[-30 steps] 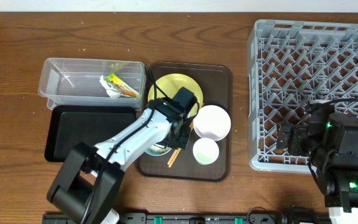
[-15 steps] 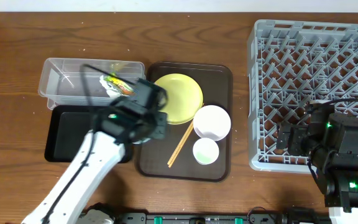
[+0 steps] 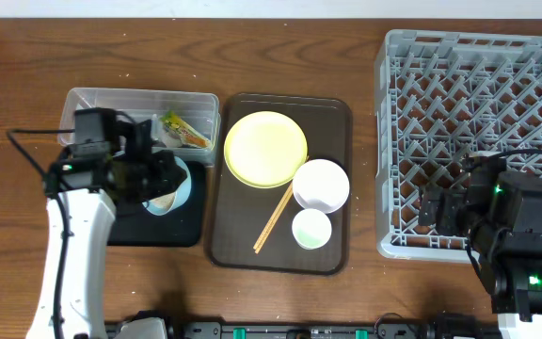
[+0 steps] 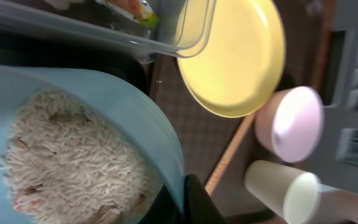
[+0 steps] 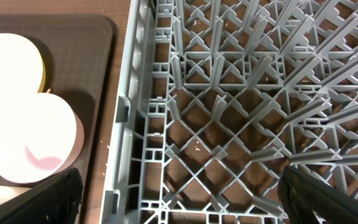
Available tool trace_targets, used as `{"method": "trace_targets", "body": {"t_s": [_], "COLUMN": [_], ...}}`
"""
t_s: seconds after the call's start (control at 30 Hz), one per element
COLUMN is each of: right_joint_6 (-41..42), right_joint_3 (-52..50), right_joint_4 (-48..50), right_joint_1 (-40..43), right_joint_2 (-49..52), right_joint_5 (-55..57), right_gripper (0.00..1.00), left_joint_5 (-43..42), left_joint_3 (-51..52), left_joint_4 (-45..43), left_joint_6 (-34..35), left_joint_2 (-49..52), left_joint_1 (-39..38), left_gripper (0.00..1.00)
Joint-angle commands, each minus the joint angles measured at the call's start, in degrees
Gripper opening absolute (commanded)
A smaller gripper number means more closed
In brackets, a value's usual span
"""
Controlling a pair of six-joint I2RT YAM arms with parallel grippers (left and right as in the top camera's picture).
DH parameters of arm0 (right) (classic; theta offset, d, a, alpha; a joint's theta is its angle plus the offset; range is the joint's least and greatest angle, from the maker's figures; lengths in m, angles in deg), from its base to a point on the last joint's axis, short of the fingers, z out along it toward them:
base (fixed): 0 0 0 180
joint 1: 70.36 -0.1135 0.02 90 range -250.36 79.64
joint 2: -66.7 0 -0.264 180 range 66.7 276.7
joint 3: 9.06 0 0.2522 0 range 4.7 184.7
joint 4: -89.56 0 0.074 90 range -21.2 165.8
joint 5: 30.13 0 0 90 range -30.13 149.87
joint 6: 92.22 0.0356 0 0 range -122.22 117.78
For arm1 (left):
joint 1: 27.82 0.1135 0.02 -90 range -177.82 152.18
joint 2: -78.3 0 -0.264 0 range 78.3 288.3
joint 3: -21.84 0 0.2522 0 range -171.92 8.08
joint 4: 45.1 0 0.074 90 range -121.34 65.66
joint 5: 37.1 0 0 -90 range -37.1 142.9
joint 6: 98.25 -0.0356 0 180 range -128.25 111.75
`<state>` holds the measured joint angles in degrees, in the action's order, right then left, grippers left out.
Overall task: Sort waste into correct bins and load items into the dishwasher rack
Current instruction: 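Carry the blue bowl left over the black tray, then tilt the blue bowl with the left gripper to pour rice onto black tray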
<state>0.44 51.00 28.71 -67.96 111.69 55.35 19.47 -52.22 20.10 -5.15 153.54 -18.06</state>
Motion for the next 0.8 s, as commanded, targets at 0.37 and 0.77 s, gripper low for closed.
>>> {"method": "trace_targets", "body": {"t_s": [0.37, 0.77], "right_joint_6": [0.52, 0.52], "right_joint_3": [1.27, 1.27], "right_joint_4": [-0.11, -0.13], "right_joint_1": [-0.13, -0.13], "right_joint_2": [-0.09, -0.09], "right_joint_5": [-0.46, -0.48], "right_gripper": [0.99, 0.99], "left_joint_5": [-35.08, -41.55], "left_joint_3": [1.01, 1.01], "left_joint_4": [4.26, 10.69], "left_joint_6": [-16.39, -16.35], "left_joint_2": [17.16, 26.40], "left_joint_1": [14.82, 21.46], "left_gripper": [0.06, 0.06]}}
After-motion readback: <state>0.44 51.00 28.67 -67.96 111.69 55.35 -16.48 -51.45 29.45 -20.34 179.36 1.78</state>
